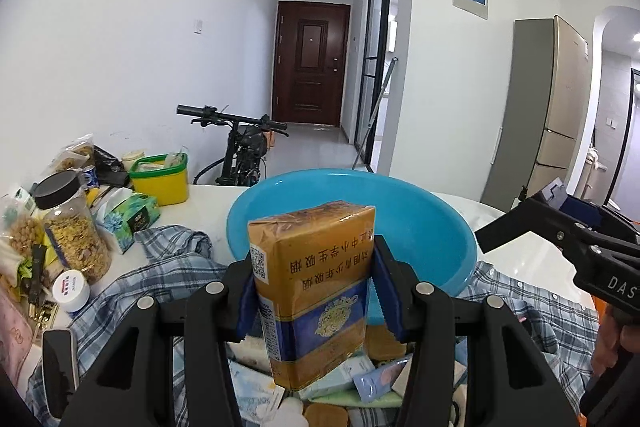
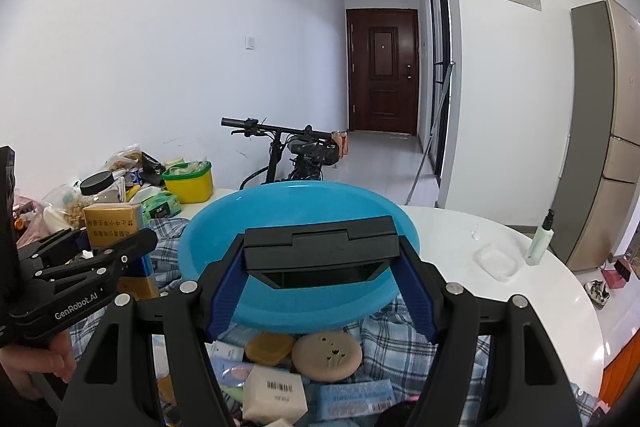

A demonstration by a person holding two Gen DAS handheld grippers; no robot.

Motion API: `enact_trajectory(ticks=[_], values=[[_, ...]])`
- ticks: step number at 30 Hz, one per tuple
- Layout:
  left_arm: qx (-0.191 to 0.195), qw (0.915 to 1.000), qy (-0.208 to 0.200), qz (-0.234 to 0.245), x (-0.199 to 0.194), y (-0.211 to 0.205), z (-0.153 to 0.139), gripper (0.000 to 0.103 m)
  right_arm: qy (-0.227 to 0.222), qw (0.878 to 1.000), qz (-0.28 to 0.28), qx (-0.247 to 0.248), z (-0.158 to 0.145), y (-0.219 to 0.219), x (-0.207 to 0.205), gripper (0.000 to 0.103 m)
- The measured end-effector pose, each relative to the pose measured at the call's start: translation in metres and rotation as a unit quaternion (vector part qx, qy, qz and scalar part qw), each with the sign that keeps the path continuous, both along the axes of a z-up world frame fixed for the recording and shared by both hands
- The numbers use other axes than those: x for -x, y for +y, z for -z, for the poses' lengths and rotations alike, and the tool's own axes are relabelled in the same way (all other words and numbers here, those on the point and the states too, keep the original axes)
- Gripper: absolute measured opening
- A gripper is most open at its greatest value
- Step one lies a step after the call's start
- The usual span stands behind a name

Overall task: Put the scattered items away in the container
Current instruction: 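Carry the gold-and-blue box with the left gripper over the blue basin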

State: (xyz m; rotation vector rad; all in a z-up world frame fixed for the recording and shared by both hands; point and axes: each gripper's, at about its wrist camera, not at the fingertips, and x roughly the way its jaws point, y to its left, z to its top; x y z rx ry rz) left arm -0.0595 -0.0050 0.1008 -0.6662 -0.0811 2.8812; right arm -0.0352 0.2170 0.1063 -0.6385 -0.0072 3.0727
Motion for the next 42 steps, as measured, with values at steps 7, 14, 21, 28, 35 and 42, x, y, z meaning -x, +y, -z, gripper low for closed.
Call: enact_trajectory(ticks=[7, 14, 21, 28, 35, 42], values=[[0.002, 1.0, 0.0, 0.008, 0.03, 0.004, -0.005, 0.052, 0.0, 1.0, -0.004, -0.003, -0.004, 0.005, 0.026, 0.069], [-0.001, 0.9999, -0.007, 0.008, 0.059, 0.003, -0.007, 0.052, 0.001, 1.0, 0.0, 0.005, -0.007, 0.015, 0.047, 0.069], [0.004, 0.9999, -0.016, -0.002, 0.091, 0.001, -0.005, 0.052, 0.003, 1.0, 0.007, 0.005, -0.011, 0.025, 0.067, 0.069], [0.0, 0.9995, -0.03, 0.002, 0.125, 0.006, -0.01, 0.052, 0.0, 1.0, 0.003, -0.005, -0.016, 0.029, 0.09, 0.069], [0.005, 0.9991, -0.043, -0.001, 0.159, 0.01, -0.015, 0.052, -0.006, 1.0, 0.005, -0.009, -0.025, 0.033, 0.122, 0.069], [0.005, 0.9987, -0.05, 0.002, 0.196, 0.013, -0.028, 0.052, -0.014, 1.0, 0.007, -0.002, -0.031, 0.038, 0.148, 0.069]])
